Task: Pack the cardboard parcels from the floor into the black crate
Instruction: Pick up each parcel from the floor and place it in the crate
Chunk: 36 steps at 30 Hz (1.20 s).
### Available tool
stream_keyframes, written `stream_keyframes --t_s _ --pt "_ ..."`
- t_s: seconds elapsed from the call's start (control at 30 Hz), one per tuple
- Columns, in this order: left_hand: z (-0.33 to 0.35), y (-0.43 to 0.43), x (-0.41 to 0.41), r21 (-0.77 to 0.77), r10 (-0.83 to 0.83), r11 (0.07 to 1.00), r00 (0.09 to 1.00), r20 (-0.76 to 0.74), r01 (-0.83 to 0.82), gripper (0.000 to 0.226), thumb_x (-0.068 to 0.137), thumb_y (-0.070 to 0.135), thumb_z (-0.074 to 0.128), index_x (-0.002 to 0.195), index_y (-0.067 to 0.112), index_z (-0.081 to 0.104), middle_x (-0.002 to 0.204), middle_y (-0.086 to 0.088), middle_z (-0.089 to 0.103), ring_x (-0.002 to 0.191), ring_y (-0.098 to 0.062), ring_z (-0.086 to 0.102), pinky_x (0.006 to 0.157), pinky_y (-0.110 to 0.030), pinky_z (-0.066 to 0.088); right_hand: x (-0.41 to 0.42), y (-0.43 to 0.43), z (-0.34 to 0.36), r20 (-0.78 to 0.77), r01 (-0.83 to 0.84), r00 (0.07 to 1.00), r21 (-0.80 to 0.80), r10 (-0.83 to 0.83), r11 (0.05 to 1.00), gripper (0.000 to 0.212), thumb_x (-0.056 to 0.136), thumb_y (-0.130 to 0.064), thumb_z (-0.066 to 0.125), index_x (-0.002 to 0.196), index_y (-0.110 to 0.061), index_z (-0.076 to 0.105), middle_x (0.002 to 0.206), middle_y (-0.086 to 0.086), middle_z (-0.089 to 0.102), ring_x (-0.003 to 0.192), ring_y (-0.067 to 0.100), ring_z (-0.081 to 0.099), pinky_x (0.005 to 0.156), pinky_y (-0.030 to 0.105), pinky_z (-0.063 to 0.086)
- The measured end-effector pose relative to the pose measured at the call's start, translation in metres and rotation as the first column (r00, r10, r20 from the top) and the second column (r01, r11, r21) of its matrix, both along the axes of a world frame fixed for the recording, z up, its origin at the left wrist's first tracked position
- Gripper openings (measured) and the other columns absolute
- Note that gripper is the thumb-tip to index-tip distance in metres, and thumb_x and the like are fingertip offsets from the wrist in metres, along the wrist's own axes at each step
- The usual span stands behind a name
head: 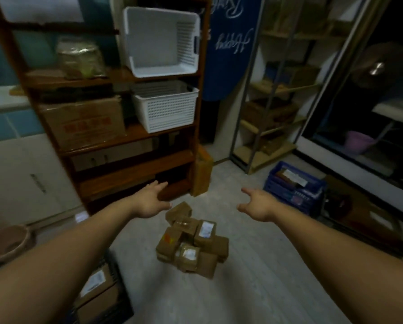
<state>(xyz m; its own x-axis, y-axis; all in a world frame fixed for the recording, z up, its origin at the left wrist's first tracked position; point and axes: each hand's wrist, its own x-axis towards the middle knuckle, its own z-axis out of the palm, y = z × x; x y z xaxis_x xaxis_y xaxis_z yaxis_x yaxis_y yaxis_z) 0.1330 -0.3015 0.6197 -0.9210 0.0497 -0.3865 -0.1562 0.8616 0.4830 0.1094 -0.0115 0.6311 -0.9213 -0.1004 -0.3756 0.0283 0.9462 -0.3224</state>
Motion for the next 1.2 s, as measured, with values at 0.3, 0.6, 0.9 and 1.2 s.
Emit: stream_keyframes --t_s 0.3,0.6,0.9,1.2 --pt "-0.031 0.09 -0.062 -0.045 -0.012 0.999 0.989 0.148 0.019 0.074 0.092 0.043 0.051 0.151 0.026 0.009 0.16 -0.004 0.001 0.147 -0.026 0.007 0.117 -0.039 0.014 -0.07 0.092 -0.031 0.097 -0.008 0.995 0.011 0.007 1.0 0.074 0.093 -0.044 0.052 0.153 -0.019 0.016 0.159 0.007 0.018 0.142 0.026 0.027 0.113 0.033 0.027" --pt "-0.088 0.057 -0.148 0.091 0.123 0.985 0.967 0.223 -0.147 0.072 0.093 0.038 0.051 0.151 0.019 0.013 0.158 -0.005 0.015 0.144 -0.023 0.021 0.114 -0.033 0.022 -0.182 0.045 -0.102 0.222 -0.026 0.974 -0.06 0.038 0.998 0.072 0.093 -0.041 0.053 0.152 -0.015 0.019 0.157 0.008 0.023 0.141 0.026 0.03 0.113 0.031 0.028" --pt "-0.152 0.059 -0.215 0.177 0.257 0.923 0.891 0.375 -0.341 0.052 0.097 0.026 0.045 0.144 0.009 0.029 0.144 -0.008 0.039 0.136 -0.023 0.036 0.099 -0.02 0.033 -0.288 0.025 -0.193 0.354 -0.144 0.922 -0.059 0.155 0.988 0.068 0.094 -0.04 0.053 0.149 -0.012 0.025 0.153 0.012 0.031 0.137 0.026 0.036 0.108 0.031 0.034" --pt "-0.278 0.097 -0.268 0.202 0.607 0.644 0.653 0.453 -0.738 0.02 0.092 0.017 0.055 0.097 0.036 0.048 0.087 0.02 0.047 0.083 -0.003 0.051 0.062 -0.003 0.034 -0.403 0.046 -0.329 0.476 -0.287 0.824 -0.114 0.306 0.951 0.07 0.094 -0.041 0.053 0.151 -0.019 0.019 0.156 0.007 0.027 0.139 0.025 0.034 0.11 0.036 0.037"
